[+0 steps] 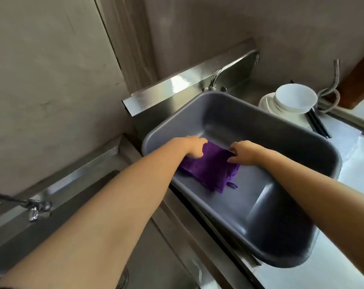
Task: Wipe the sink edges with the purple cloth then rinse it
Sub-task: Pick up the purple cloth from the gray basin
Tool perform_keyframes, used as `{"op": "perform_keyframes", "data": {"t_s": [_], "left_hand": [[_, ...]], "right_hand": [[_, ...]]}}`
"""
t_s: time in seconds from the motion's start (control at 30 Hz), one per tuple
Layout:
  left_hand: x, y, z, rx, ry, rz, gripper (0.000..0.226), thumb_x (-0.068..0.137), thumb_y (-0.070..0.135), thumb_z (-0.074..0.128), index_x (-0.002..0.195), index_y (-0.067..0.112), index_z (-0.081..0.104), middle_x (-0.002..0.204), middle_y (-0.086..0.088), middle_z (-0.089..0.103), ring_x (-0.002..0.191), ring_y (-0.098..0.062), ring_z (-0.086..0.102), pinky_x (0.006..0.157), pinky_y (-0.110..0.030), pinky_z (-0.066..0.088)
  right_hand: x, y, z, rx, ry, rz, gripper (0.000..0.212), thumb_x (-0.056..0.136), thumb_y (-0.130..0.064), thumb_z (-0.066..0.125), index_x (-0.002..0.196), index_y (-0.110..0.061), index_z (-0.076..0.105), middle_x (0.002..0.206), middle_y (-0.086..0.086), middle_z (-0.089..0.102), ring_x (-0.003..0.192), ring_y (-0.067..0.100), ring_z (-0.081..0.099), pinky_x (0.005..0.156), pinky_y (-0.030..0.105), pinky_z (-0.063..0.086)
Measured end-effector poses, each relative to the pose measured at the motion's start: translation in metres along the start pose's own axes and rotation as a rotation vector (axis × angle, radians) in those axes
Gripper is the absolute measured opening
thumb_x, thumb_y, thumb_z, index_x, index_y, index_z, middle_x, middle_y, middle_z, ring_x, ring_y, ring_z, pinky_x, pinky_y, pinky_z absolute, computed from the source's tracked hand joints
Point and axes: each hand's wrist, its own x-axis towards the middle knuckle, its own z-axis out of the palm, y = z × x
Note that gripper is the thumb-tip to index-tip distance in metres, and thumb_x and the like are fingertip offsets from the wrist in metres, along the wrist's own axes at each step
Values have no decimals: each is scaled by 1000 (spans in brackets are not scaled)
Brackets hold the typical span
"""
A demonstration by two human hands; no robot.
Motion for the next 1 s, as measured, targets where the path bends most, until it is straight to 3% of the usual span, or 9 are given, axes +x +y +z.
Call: {"op": "perform_keyframes", "data": {"t_s": [0.1,0.23,0.33,0.47,0.67,0.77,0.83,0.93,1.0], "left_hand": [[8,3,3,-38,21,-40,69,89,9,41,147,20,5,154,-13,15,134,-33,33,105,-42,36],[15,8,6,-37,78,-54,74,87,4,40,148,23,3,149,-15,27,116,-35,49,79,-34,43],[15,10,6,33,145,-53,66,85,4,43,145,19,20,136,-16,42,113,-37,51,78,-37,42],[10,10,-2,77,211,-41,35,82,9,53,117,14,53,119,-14,56,103,-34,56,73,-36,44],[-19,2,-27,-72,257,-15,52,70,30,78,113,12,54,116,-10,50,106,-30,53,83,-33,41],[-42,-1,-38,-299,249,77,40,70,29,78,97,16,51,97,-3,53,88,-20,52,69,-28,38],[-61,0,-44,-567,243,143,34,72,21,77,89,17,48,90,-4,54,78,-17,54,68,-27,47],[-88,0,-53,-844,322,187,38,73,14,76,103,13,52,95,-6,58,84,-18,61,75,-32,57],[-108,-3,-59,-1001,397,212,37,75,13,75,108,14,56,100,-5,62,84,-15,64,69,-27,58]], "right_hand": [[5,0,6,23,52,67,47,85,-34,61,121,-6,52,121,16,55,110,34,54,91,42,47],[8,-9,13,25,89,144,37,83,-20,63,115,-4,53,120,16,51,111,35,50,88,42,47],[9,-12,11,108,113,162,26,80,-9,53,106,-4,56,114,16,50,107,36,48,82,40,48],[6,-7,0,364,135,146,22,77,-7,60,98,-1,58,102,17,61,92,31,58,68,35,47],[-11,5,-32,487,192,99,24,76,-16,72,97,-6,68,86,12,66,68,21,59,62,30,49],[-25,5,-52,559,209,81,21,77,-14,71,95,-4,68,81,12,63,69,23,59,69,35,56],[-35,2,-68,662,218,54,21,78,-10,69,98,-4,66,88,14,62,79,24,60,77,38,56],[-52,-10,-91,855,218,-8,17,80,-6,67,97,-7,65,93,14,62,83,22,60,74,33,56],[-64,-19,-104,944,246,-64,13,80,-6,67,93,-9,65,86,9,62,79,18,60,70,28,54]]}}
